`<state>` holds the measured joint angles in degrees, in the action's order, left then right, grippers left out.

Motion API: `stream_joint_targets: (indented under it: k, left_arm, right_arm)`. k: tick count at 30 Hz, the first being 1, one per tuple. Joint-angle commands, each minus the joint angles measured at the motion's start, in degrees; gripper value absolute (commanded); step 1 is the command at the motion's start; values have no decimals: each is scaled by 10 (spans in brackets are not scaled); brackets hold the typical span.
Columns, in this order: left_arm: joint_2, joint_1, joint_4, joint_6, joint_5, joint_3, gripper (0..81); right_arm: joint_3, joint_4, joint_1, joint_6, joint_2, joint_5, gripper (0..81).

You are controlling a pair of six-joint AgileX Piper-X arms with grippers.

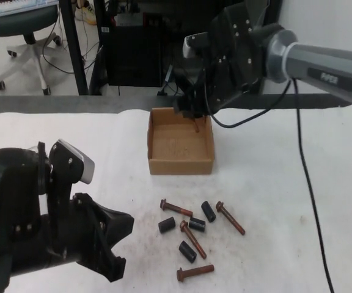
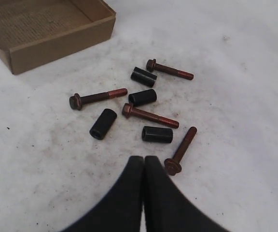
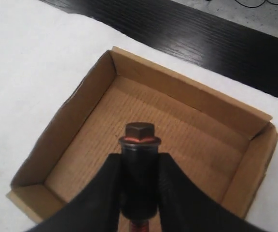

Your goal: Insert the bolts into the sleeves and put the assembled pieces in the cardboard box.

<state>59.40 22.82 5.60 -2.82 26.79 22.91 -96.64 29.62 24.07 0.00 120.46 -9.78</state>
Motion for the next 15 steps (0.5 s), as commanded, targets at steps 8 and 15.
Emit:
stream_joint_targets:
  k: [8, 15]
  left_arm:
    - [-7, 2, 1, 2, -2, 0, 3]
    - [-7, 2, 1, 2, -2, 0, 3]
  right_arm:
    - [-45, 11, 0, -7, 67, 18, 8]
    - [-46, -1, 0, -7, 81, 18, 8]
